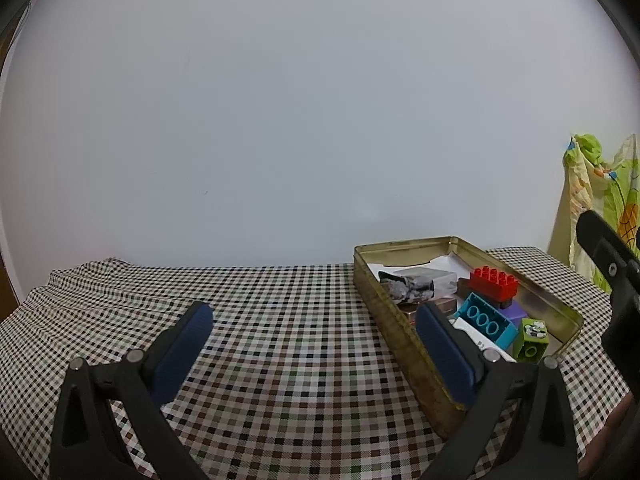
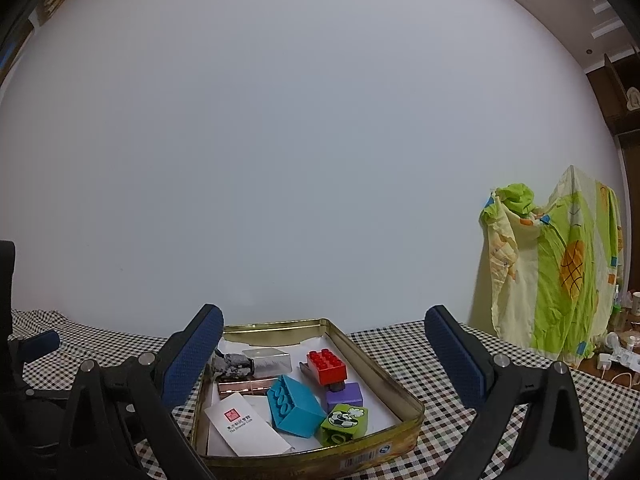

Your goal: Organize rigid objects

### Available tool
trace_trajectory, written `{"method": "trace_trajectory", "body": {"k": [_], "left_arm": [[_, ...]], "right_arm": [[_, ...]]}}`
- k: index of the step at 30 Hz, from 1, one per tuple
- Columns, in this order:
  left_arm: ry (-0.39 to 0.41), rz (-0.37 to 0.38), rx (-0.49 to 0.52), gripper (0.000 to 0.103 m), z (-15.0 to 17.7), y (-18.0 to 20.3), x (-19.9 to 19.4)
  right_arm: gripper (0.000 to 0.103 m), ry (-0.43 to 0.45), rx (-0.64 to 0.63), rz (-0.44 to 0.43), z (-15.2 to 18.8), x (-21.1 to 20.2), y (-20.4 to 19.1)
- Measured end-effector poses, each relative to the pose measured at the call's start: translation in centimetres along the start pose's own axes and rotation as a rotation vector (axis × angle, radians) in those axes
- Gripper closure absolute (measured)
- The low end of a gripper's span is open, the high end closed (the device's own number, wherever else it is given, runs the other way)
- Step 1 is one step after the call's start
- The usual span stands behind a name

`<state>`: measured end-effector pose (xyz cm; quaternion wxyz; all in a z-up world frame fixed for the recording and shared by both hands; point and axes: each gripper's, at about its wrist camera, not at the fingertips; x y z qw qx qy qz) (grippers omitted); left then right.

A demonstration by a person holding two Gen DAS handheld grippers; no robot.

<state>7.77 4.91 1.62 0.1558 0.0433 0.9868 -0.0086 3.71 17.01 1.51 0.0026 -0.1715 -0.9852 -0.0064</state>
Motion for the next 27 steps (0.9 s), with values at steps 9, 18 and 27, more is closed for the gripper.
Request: {"method": "trace_trajectory", "body": {"k": [9,18,27], "left_arm": [[-0.001,0.009,-0.001,0.000,0.05,0.03,-0.06],[-0.015,0.000,-0.006,0.000,0.09,-0.02,0.25],[-0.021,-0.003,-0.009,0.000,0.16,-0.06,0.48]], "right_arm": [[0.001,0.002,-0.005,0.002,0.02,-0.06,-0.26],[0.001,0.001,-0.004,0.002,-0.02,-0.14,-0.10],[0.001,-0.007,0.000,0.006,-0.05,-0.09,0.32]]}}
Point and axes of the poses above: each gripper's, at about its wrist camera, not at the fingertips, and x roughly the way its jaws point, y to its right, z to its underside, and after that the axes turned 1 degree about -x, right-handed
